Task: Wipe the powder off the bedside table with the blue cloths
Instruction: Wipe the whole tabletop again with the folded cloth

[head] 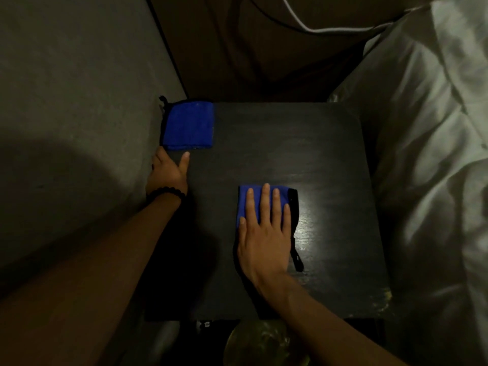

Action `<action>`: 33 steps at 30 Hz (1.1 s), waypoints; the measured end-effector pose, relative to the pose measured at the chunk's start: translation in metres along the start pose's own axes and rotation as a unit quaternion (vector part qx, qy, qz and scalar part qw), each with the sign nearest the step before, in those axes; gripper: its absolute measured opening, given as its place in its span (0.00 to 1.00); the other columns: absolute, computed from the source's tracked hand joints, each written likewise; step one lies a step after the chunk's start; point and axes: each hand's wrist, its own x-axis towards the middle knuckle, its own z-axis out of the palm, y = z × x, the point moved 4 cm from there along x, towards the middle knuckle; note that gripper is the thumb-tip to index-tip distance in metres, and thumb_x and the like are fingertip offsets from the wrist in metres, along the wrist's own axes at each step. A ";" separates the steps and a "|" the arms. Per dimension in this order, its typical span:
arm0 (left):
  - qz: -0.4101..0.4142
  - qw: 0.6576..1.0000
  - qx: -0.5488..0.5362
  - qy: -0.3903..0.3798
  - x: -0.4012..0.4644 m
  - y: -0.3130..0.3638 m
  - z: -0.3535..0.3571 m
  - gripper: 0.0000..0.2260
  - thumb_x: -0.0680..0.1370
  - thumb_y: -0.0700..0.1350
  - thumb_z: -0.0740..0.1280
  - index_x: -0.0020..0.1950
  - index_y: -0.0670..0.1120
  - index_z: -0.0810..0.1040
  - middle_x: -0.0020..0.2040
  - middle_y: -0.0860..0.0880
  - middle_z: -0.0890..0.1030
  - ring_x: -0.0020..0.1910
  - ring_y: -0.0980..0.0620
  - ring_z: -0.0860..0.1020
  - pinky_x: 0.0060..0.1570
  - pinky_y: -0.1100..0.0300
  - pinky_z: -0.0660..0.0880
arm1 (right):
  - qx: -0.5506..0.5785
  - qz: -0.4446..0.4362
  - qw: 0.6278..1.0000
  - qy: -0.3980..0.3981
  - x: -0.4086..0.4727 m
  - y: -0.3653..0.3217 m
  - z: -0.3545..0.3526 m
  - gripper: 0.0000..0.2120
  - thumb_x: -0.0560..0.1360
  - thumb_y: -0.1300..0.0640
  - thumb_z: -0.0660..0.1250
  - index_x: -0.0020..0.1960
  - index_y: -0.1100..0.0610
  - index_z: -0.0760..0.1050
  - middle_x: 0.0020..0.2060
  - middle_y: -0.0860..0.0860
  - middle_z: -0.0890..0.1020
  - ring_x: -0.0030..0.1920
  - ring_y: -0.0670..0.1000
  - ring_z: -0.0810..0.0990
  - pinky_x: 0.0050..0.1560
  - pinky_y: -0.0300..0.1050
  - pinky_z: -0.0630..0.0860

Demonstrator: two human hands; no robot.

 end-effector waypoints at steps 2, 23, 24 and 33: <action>0.008 1.000 -0.009 -0.011 0.000 -0.001 0.000 0.33 0.82 0.59 0.52 0.77 0.38 0.51 0.77 0.36 0.58 0.74 0.38 0.60 0.73 0.43 0.56 | 0.000 -0.014 1.000 -0.003 0.001 -0.007 0.001 0.30 0.85 0.45 0.43 0.83 0.52 0.39 0.81 0.57 0.38 0.81 0.56 0.34 0.78 0.56 0.33; -0.028 0.987 -0.147 -0.053 0.010 -0.007 0.002 0.32 0.80 0.58 0.60 0.78 0.44 0.54 0.77 0.41 0.60 0.73 0.41 0.63 0.72 0.46 0.60 | 0.058 -0.133 0.989 0.000 0.011 -0.098 0.015 0.28 0.84 0.48 0.50 0.83 0.53 0.52 0.82 0.57 0.49 0.82 0.58 0.43 0.79 0.56 0.38; -0.032 0.986 -0.156 -0.057 0.011 -0.007 0.002 0.32 0.80 0.58 0.61 0.77 0.44 0.54 0.77 0.41 0.61 0.73 0.41 0.64 0.72 0.45 0.61 | 0.052 -0.142 0.989 -0.003 0.011 -0.102 0.015 0.28 0.85 0.48 0.51 0.83 0.52 0.53 0.82 0.57 0.49 0.82 0.58 0.43 0.79 0.55 0.38; -0.051 0.972 -0.213 -0.079 0.014 -0.009 0.001 0.33 0.78 0.57 0.64 0.77 0.45 0.55 0.76 0.42 0.62 0.72 0.42 0.64 0.71 0.47 0.62 | -0.038 -0.256 0.964 -0.064 0.001 -0.124 0.032 0.29 0.83 0.44 0.44 0.82 0.51 0.54 0.82 0.56 0.48 0.81 0.60 0.36 0.78 0.60 0.33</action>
